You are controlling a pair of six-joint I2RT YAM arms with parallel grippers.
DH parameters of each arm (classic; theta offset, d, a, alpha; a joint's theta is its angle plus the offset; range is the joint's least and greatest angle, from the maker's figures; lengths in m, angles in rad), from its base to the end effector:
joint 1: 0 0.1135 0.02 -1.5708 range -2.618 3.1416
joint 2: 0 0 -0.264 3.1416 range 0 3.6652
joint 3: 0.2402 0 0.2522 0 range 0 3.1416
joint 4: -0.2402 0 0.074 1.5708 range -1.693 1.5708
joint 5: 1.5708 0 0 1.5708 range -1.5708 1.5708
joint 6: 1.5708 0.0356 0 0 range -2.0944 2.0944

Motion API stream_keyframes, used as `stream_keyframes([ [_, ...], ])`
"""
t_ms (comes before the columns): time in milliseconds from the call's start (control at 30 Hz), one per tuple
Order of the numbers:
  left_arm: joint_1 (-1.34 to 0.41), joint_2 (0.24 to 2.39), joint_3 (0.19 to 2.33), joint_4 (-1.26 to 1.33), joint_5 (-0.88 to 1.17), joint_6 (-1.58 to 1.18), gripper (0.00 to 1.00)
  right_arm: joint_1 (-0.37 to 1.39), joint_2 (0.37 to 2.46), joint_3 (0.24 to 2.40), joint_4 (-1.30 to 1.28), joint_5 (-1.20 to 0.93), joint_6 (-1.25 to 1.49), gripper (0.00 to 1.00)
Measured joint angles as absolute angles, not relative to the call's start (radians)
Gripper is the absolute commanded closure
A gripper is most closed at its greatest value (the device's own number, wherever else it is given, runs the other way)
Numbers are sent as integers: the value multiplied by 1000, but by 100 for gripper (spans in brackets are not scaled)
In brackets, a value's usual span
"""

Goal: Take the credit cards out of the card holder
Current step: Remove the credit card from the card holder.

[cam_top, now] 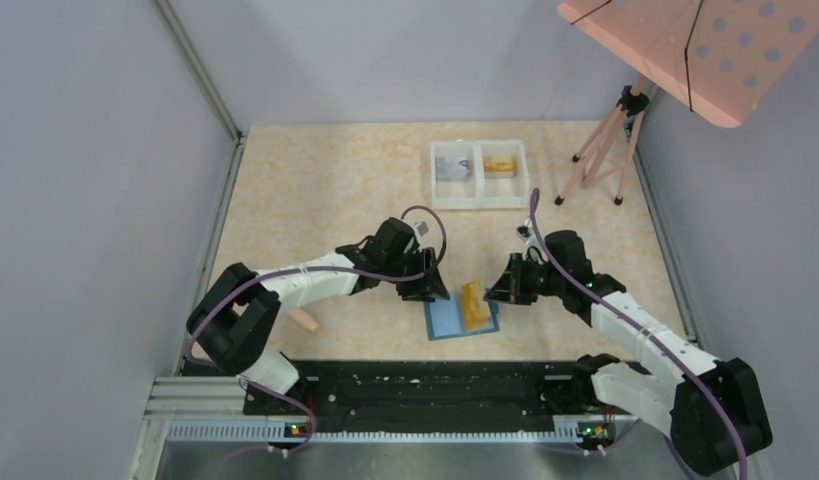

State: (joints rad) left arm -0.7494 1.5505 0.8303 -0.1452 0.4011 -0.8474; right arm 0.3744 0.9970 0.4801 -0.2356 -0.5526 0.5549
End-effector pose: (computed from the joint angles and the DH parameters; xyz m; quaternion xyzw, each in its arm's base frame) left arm 0.2157 -0.2197 0.1797 0.0237 0.9219 -0.3729 0.1023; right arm 0.1751 0.0889 0.1950 -0.0285 0.8889 0.3953 0.2300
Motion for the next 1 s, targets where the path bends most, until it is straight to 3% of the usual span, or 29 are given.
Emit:
stream_keyframes([
  [267, -747, 1464, 907, -208, 430, -715, 42, 371, 984, 512, -244, -778, 495, 100],
  [533, -745, 1431, 939, -225, 598, -641, 45, 371, 981, 511, -157, -934, 517, 100],
  [733, -739, 1433, 939, -187, 705, -645, 64, 383, 978, 511, -120, -988, 543, 100],
  [933, -726, 1459, 937, -142, 769, -671, 98, 386, 975, 507, -125, -1004, 546, 100],
  [1000, -724, 1462, 934, -110, 810, -690, 100, 386, 976, 496, -131, -991, 544, 100],
])
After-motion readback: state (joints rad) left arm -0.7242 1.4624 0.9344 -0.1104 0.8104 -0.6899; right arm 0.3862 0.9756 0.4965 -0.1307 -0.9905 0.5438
